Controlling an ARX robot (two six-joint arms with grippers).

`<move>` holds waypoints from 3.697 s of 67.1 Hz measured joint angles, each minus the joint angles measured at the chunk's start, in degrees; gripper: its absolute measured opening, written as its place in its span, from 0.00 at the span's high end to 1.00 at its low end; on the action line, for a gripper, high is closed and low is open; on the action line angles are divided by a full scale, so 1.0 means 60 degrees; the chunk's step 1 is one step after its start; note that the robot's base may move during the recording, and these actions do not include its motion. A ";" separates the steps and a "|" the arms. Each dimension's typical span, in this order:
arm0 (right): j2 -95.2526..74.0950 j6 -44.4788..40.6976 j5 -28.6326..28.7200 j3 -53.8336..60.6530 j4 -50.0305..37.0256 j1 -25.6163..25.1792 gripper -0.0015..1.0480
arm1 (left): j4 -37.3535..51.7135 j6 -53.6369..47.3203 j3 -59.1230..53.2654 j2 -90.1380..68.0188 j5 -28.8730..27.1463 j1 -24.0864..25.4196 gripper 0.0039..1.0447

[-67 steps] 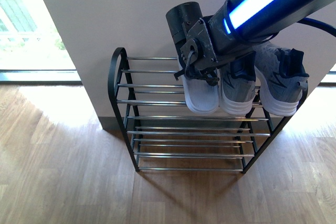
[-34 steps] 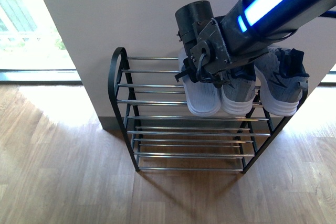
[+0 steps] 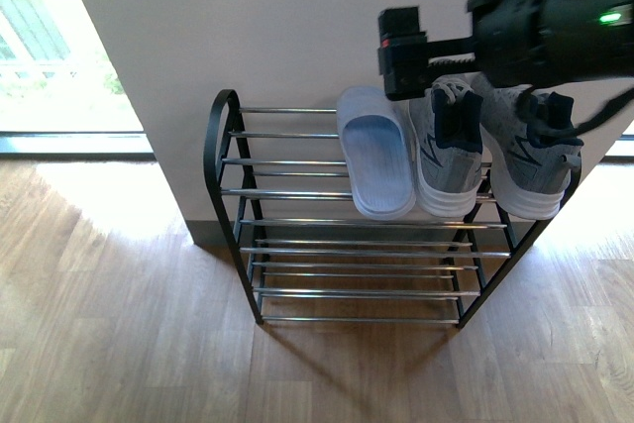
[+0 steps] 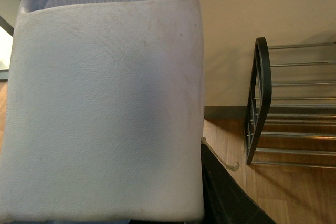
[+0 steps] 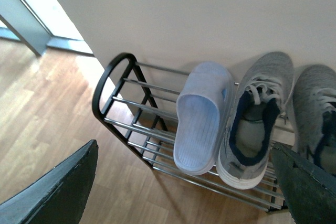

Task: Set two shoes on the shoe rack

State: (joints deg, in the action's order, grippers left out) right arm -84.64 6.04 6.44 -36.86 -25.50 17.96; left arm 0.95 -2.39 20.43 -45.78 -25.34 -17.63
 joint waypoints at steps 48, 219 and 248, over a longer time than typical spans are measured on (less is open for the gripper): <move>0.5617 -0.0907 -0.2004 0.4739 -0.2710 -0.2022 0.70 | 0.0000 0.0000 0.0000 0.0000 0.0007 0.0000 0.98; 1.4050 -0.0984 -0.1075 0.5963 0.4237 -0.2976 0.31 | 0.1807 0.1792 0.1945 -0.4269 0.1045 0.0291 0.98; 1.4050 -0.0984 -0.1075 0.5963 0.4237 -0.2976 0.09 | 0.1829 0.1038 0.7803 -1.1894 0.3224 -0.0255 0.98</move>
State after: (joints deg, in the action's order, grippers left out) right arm -0.34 0.14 -0.01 -1.08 -0.08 0.10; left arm 11.92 3.84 67.24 -117.14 -6.00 -19.16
